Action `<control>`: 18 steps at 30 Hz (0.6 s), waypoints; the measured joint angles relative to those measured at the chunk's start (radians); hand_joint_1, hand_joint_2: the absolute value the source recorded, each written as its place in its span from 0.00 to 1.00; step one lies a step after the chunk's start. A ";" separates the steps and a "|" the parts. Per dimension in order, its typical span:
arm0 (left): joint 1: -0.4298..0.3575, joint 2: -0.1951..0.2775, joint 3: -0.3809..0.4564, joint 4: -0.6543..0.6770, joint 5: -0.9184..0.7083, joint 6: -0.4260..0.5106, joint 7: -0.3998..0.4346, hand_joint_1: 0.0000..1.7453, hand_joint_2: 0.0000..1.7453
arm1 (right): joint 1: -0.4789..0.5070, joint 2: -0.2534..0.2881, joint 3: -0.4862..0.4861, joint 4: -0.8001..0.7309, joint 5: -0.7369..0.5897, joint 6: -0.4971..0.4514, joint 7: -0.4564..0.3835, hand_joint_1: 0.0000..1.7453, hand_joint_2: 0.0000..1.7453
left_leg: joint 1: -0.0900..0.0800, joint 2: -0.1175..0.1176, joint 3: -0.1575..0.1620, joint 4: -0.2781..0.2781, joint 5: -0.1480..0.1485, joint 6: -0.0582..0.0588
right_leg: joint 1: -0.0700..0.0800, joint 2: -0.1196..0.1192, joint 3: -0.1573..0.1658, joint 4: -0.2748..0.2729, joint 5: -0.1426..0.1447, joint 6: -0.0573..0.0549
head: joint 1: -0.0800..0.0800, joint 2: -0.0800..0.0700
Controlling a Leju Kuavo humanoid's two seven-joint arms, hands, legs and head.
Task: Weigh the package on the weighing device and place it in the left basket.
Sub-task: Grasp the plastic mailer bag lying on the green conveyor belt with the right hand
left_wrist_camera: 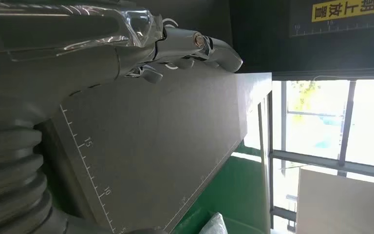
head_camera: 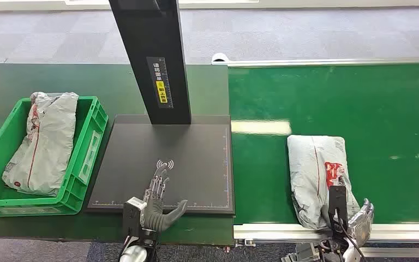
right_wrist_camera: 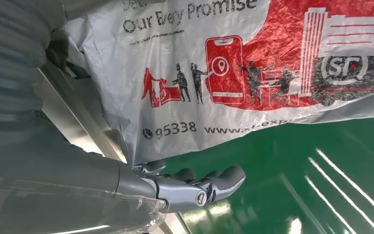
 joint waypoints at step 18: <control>0.002 -0.001 0.014 0.000 0.000 0.001 0.000 0.00 1.00 | -0.017 0.000 0.002 0.041 -0.004 0.031 -0.018 1.00 1.00 | 0.000 0.001 0.010 0.000 -0.001 0.002 | 0.000 0.001 0.013 -0.003 0.002 0.002 | 0.000 0.000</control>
